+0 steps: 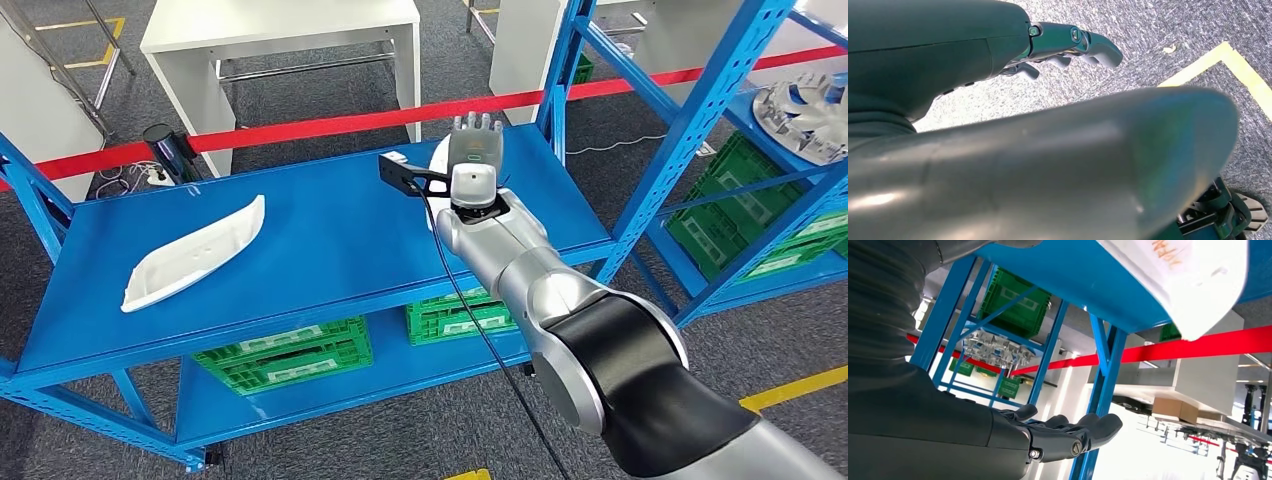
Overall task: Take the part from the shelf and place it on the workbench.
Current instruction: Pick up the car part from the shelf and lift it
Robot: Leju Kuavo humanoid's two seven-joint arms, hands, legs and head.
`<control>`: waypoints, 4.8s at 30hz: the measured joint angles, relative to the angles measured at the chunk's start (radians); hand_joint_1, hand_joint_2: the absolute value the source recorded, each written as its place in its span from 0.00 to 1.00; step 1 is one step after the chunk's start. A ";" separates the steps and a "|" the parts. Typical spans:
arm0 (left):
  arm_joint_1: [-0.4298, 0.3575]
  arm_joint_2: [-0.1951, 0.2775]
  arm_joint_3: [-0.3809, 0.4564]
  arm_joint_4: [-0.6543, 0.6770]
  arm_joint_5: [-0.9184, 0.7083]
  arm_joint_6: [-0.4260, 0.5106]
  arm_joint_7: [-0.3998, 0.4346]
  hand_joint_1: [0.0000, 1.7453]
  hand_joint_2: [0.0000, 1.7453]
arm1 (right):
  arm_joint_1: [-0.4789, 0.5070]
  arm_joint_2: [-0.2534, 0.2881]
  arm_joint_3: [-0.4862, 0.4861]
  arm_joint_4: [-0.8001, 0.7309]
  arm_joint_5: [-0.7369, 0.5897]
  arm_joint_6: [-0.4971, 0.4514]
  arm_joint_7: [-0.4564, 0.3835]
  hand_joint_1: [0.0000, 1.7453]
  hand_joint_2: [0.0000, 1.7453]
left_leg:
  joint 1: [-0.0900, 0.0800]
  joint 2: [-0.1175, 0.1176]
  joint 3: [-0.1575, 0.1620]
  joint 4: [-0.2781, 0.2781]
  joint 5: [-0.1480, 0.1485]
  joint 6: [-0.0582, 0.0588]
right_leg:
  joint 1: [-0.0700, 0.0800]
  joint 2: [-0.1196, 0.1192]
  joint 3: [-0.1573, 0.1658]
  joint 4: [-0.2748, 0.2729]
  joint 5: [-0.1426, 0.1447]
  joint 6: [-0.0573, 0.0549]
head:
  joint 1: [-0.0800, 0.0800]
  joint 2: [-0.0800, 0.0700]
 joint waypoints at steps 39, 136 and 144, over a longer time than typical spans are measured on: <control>-0.003 -0.001 -0.006 0.000 -0.009 0.000 0.002 0.00 0.00 | -0.009 -0.007 0.003 0.000 0.000 -0.001 0.009 0.00 1.00 | 0.000 0.000 0.000 0.000 0.000 0.000 | 0.000 0.000 0.000 0.000 0.000 0.000 | 0.000 0.000; -0.002 0.011 -0.001 -0.002 0.050 0.000 0.000 0.00 0.00 | -0.007 0.017 0.000 0.000 -0.001 -0.019 -0.013 0.00 1.00 | 0.000 -0.001 -0.001 0.000 -0.001 0.000 | 0.000 0.000 -0.001 -0.001 -0.002 0.000 | 0.000 0.000; -0.002 0.011 -0.001 -0.002 0.043 0.000 0.001 0.00 0.00 | -0.003 0.010 0.000 0.000 -0.001 -0.019 -0.012 0.00 1.00 | 0.000 -0.001 -0.001 0.000 -0.002 0.000 | 0.000 0.000 -0.001 -0.001 -0.002 0.000 | 0.000 0.000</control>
